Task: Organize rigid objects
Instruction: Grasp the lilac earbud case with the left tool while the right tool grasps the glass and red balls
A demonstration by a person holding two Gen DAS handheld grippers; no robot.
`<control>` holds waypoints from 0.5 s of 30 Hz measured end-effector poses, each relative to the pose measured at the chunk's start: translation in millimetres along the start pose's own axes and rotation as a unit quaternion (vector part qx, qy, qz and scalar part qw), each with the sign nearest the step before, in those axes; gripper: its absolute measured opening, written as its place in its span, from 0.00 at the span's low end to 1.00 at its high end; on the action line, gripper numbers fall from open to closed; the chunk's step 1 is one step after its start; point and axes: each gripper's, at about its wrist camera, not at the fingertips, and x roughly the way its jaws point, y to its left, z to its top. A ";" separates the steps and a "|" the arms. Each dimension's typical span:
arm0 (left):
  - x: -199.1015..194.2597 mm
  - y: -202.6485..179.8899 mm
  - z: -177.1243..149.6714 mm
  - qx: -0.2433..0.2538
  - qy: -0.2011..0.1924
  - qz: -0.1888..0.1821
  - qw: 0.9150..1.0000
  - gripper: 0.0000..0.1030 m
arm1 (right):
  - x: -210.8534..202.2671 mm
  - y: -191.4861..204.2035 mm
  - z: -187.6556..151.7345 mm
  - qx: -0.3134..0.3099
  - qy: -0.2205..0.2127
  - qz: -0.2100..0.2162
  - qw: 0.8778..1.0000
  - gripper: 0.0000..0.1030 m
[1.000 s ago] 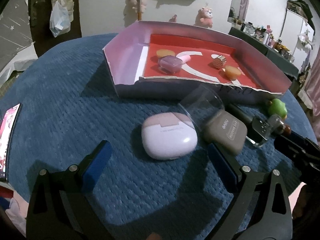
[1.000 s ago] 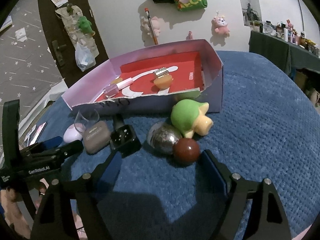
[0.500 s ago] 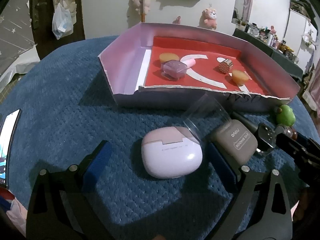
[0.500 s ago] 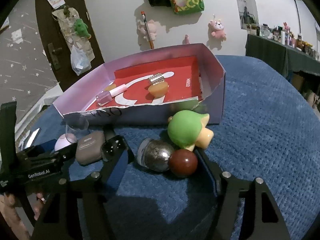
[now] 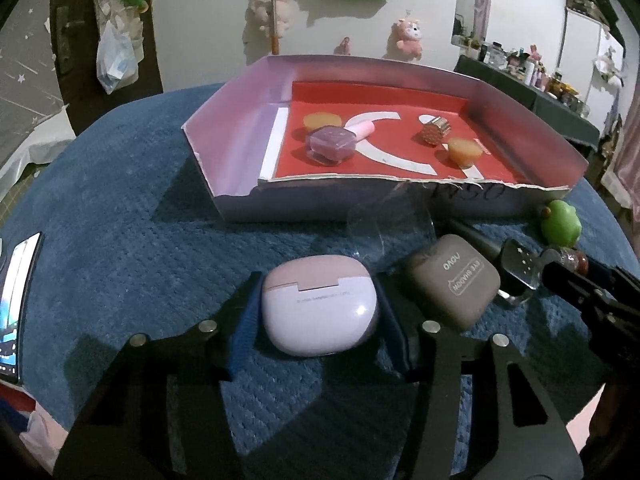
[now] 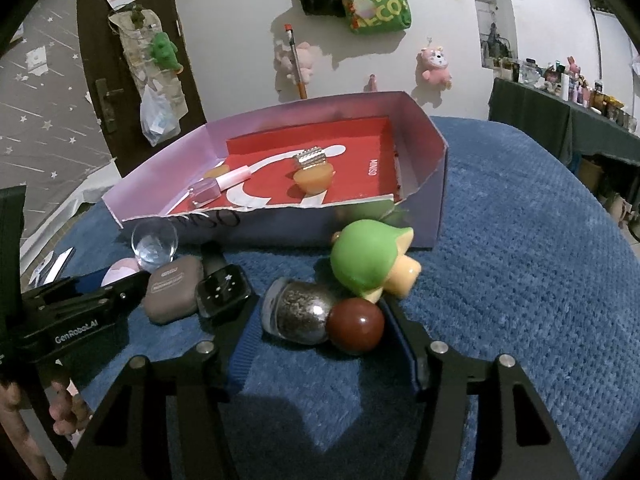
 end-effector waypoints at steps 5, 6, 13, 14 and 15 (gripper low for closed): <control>-8.0 3.8 -5.7 -0.009 0.003 -0.020 1.000 0.50 | -7.3 3.9 -3.7 -0.006 0.006 0.009 1.000 0.59; -9.5 3.7 -7.4 -0.009 0.004 -0.022 1.000 0.50 | -8.3 4.8 -5.1 -0.007 0.007 0.011 1.000 0.59; -23.2 0.3 -21.3 -0.006 0.004 -0.034 0.999 0.50 | -18.7 16.3 -12.7 -0.022 0.014 0.031 0.999 0.59; -25.8 -0.9 -23.8 -0.004 0.004 -0.036 0.999 0.50 | -20.2 18.4 -14.0 -0.024 0.016 0.035 0.999 0.59; -27.4 -1.4 -25.2 -0.004 0.005 -0.038 0.999 0.50 | -21.7 20.6 -15.6 -0.026 0.017 0.039 0.999 0.59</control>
